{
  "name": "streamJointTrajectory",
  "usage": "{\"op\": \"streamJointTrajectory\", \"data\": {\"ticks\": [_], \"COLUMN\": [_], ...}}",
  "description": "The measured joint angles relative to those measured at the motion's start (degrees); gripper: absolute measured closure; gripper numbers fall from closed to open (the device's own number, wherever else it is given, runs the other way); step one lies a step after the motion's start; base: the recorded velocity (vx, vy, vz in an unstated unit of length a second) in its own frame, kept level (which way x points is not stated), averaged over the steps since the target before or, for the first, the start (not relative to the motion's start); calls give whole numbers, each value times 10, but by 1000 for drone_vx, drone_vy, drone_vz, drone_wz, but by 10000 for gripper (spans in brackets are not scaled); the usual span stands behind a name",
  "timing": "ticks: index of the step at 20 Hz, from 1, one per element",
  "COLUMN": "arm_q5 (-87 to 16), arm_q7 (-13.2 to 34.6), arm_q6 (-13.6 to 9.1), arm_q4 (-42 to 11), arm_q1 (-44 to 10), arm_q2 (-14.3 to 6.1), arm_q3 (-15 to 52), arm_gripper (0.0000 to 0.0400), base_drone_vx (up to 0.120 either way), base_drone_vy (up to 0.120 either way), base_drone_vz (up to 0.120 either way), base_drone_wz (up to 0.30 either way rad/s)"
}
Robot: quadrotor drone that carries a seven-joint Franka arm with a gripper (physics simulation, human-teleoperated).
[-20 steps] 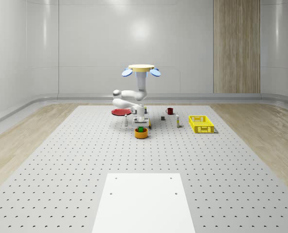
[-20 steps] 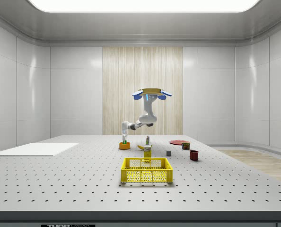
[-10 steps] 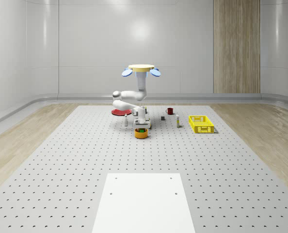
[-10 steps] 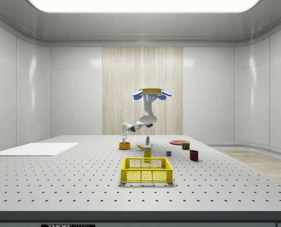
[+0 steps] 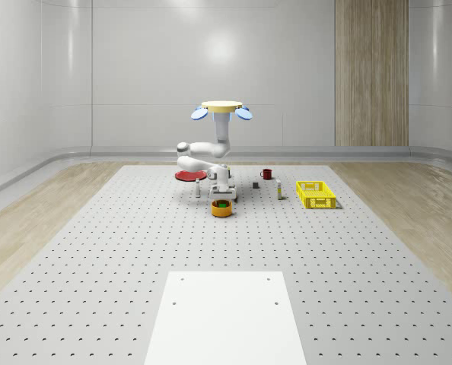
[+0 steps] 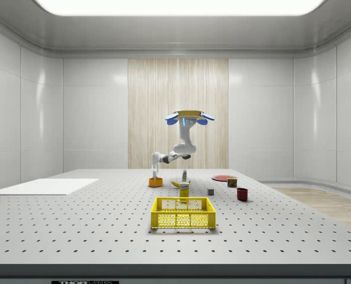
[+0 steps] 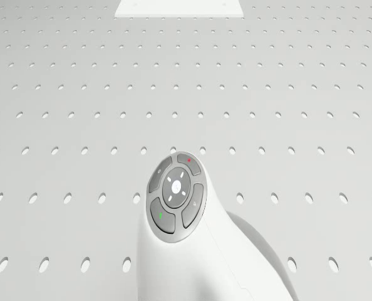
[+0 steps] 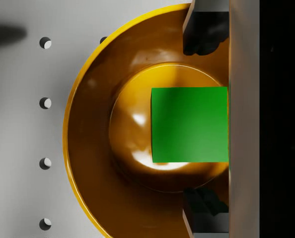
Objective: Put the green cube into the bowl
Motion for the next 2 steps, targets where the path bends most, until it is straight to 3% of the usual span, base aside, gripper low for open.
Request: {"op": "streamJointTrajectory", "data": {"ticks": [2], "arm_q5": [1], "arm_q7": [0], "arm_q6": [-1], "arm_q4": [-1], "arm_q1": [0], "arm_q2": [0], "arm_q3": [1], "arm_gripper": [4], "base_drone_vx": [0], "base_drone_vy": [0], "base_drone_vz": [0], "base_drone_wz": [0]}}
